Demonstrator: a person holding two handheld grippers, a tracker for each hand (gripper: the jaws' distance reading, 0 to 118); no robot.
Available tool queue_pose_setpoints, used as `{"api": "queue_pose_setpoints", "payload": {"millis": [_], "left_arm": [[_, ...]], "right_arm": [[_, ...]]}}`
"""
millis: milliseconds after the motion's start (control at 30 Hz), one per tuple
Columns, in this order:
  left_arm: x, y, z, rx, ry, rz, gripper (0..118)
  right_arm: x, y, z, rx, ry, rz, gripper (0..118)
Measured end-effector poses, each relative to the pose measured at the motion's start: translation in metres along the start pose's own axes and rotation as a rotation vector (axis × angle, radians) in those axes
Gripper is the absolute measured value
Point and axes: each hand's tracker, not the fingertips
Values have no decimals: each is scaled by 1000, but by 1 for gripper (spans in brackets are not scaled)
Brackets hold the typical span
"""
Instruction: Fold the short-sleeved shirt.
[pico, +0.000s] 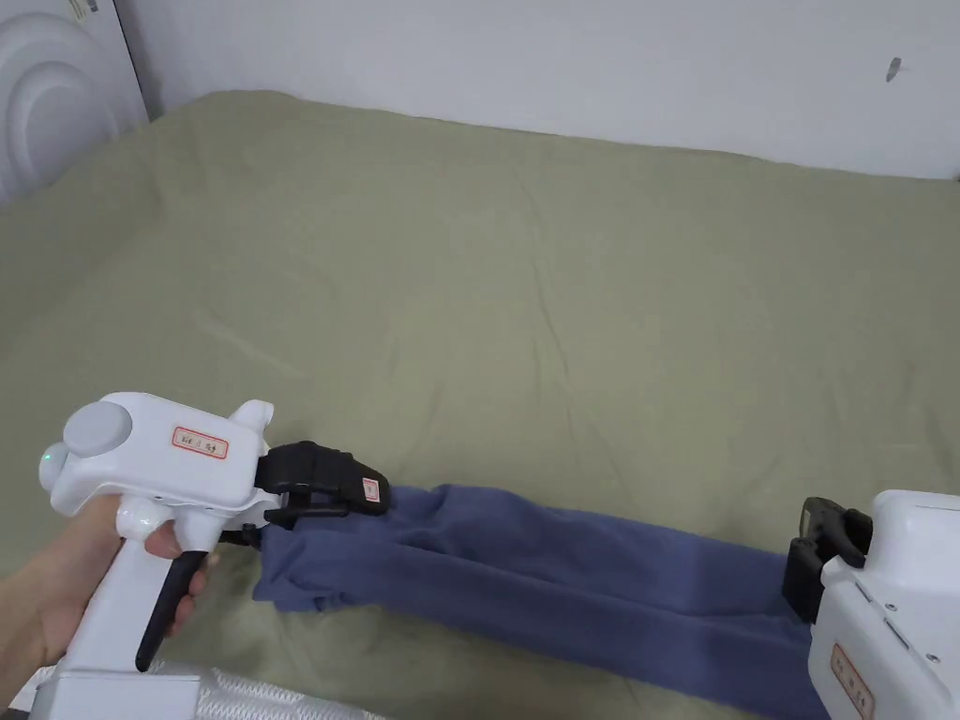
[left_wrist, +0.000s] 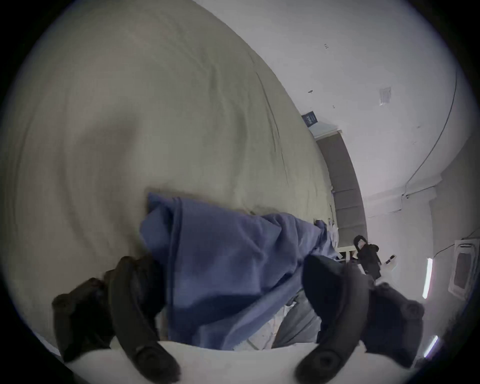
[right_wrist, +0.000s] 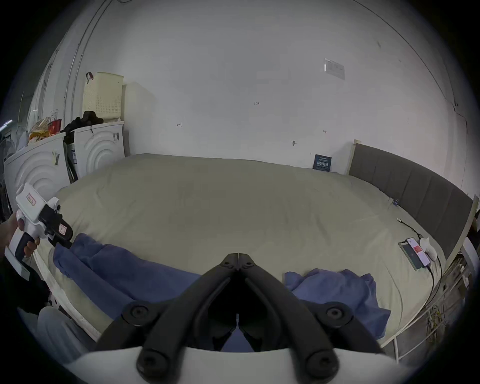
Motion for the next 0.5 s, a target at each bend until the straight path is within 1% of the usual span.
{"api": "queue_pose_setpoints", "payload": {"millis": [33,67,100,133,267,367,433,500], "left_arm": [[2,-2,-3,15,39,-17,82],[2,-3,-2,30,43,2,36],[2,-2,-7,38,60,23,5],[1,-5,-6,46,87,19,5],[4,-9,15,86,52,35,5],[4,-10,37,124,60,34,5],[6,-9,56,168,117,30,5],[11,-14,82,248,152,67,5]], "right_arm": [[1,1,2,0,1,-6,0],[3,1,3,1,3,-12,0],[4,2,4,2,4,-14,0],[5,3,4,4,3,-14,0],[11,7,8,8,7,-17,0],[15,9,12,14,6,-21,0],[22,12,14,19,12,-31,0],[27,14,18,20,10,-33,0]]}}
